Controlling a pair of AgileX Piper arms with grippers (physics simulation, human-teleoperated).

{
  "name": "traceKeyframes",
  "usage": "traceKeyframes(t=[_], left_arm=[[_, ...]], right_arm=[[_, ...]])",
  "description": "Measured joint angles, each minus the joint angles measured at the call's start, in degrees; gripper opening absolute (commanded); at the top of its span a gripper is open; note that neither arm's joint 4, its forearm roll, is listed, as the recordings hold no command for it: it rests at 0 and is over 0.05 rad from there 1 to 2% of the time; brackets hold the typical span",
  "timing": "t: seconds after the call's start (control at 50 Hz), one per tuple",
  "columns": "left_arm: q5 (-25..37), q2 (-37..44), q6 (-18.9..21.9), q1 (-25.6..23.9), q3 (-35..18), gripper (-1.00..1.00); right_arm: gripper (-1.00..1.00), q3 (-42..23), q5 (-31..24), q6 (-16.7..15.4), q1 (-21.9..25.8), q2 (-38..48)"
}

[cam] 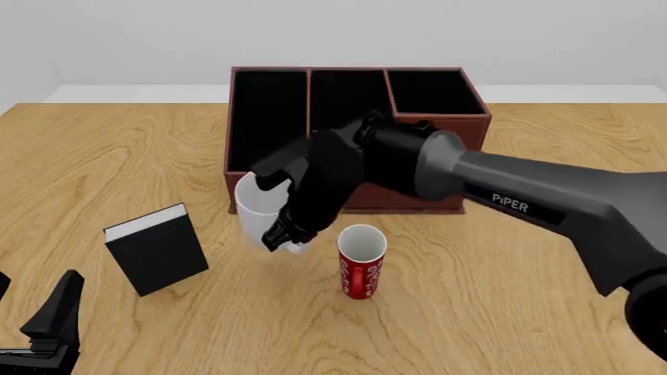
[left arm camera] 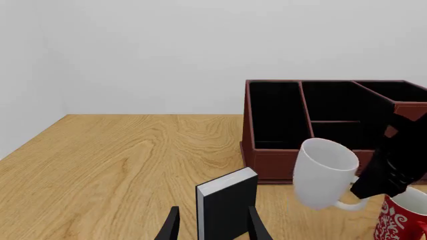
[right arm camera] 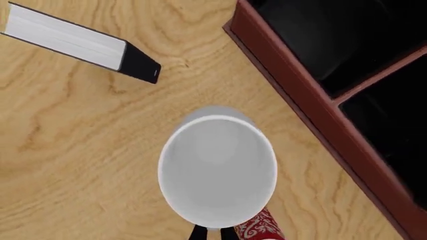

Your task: Pick up the white mug and place it to the right of the caddy.

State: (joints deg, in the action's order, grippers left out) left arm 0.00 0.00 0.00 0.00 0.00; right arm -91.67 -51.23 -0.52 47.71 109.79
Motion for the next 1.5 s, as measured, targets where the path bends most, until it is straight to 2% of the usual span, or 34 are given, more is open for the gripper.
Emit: traceKeyframes(t=[0.42, 0.82, 1.04, 1.5], left_arm=[[0.00, 0.00, 0.00, 0.00, 0.00, 1.00], [0.00, 0.00, 0.00, 0.00, 0.00, 1.00], [0.00, 0.00, 0.00, 0.00, 0.00, 1.00], [0.00, 0.00, 0.00, 0.00, 0.00, 1.00]], right_arm=[[-1.00, 0.64, -2.07, -7.30, -4.23, -8.34], [-1.00, 0.28, -4.71, -10.91, -8.88, -14.87], [-1.00, 1.69, -5.83, -12.84, -13.04, -19.06], [-1.00, 9.90, -6.02, -17.51, -24.07, -27.87]])
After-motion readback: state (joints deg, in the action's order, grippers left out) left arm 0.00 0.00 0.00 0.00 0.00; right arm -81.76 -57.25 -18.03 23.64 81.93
